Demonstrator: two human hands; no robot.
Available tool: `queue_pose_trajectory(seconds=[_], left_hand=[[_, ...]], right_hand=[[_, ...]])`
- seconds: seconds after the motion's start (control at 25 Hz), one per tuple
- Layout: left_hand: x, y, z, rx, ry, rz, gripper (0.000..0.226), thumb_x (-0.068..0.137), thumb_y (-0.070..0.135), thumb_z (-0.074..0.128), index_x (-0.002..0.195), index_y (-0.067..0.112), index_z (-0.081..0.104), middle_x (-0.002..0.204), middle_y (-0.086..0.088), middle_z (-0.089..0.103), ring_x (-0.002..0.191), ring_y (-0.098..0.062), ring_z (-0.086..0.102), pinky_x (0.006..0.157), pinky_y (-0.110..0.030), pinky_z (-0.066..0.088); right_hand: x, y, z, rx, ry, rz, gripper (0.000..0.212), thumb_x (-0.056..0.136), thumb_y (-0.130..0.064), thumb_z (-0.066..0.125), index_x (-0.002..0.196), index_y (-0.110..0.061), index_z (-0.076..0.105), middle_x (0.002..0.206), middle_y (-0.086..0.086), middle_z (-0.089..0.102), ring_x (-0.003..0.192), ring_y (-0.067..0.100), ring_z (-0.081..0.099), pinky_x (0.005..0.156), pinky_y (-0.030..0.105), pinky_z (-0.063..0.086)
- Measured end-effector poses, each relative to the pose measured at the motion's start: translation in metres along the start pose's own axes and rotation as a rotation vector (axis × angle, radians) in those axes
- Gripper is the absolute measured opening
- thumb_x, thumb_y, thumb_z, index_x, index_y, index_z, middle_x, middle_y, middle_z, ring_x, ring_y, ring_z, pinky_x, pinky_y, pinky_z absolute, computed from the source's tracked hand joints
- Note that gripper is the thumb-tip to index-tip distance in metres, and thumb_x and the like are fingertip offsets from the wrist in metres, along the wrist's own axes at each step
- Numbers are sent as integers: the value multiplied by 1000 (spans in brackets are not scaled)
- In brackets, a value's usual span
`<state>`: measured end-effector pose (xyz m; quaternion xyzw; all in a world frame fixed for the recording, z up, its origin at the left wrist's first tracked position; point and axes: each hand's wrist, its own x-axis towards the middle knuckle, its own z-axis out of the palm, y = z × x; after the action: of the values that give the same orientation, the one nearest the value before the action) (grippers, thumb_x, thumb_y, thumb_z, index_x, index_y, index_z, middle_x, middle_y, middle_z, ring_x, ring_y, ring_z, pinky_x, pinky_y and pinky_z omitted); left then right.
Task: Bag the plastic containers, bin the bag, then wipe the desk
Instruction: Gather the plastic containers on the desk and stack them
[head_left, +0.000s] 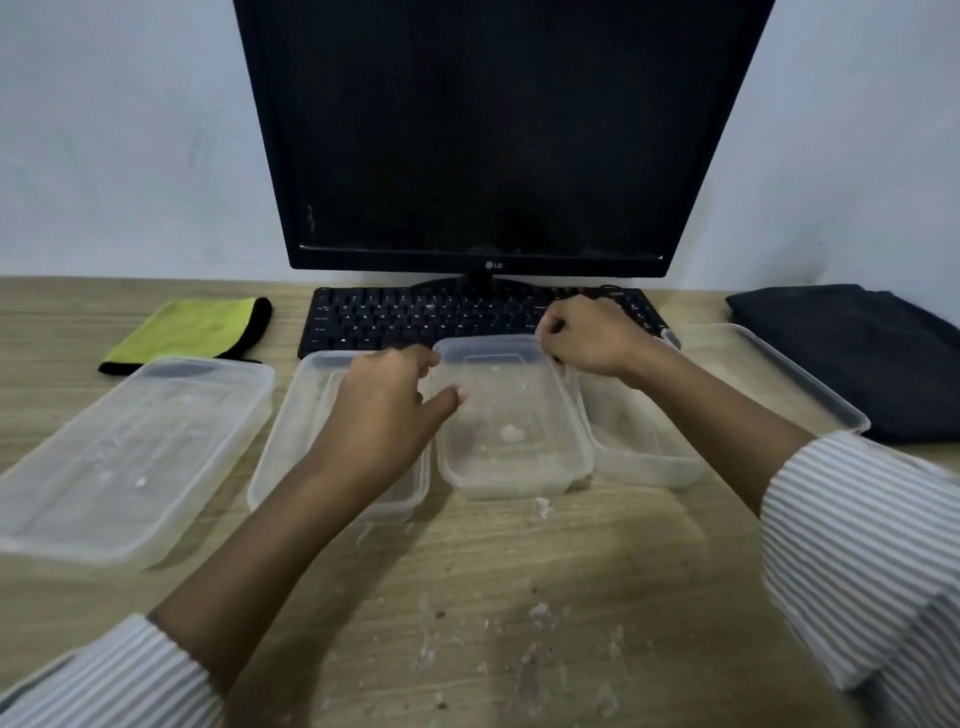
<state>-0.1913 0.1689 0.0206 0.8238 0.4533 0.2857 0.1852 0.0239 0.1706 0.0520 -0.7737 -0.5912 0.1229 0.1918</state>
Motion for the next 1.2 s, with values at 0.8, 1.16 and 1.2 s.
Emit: queue_pose_trajectory(seconds=[0.8, 1.16, 1.2], left_hand=[[-44, -19, 4, 434, -110, 550, 44, 87, 50, 45, 112, 25, 71, 116, 2, 70, 90, -17, 68, 85, -32, 49], [-46, -22, 10, 346, -62, 546, 44, 92, 49, 41, 113, 24, 71, 114, 4, 71, 90, -17, 70, 82, -32, 52], [-47, -21, 9, 329, -64, 529, 45, 91, 50, 40, 113, 25, 71, 115, 5, 70, 91, -16, 69, 82, -32, 51]], right_hand=[[7, 7, 22, -112, 72, -84, 18, 90, -19, 64, 106, -18, 72, 112, 4, 70, 107, 22, 62, 100, 47, 47], [1, -3, 27, -359, 143, -73, 19, 94, -15, 57, 105, -21, 71, 105, 6, 69, 101, 28, 58, 91, 41, 36], [0, -5, 27, -397, 142, -75, 20, 94, -14, 55, 104, -21, 71, 104, 6, 70, 100, 27, 58, 86, 40, 33]])
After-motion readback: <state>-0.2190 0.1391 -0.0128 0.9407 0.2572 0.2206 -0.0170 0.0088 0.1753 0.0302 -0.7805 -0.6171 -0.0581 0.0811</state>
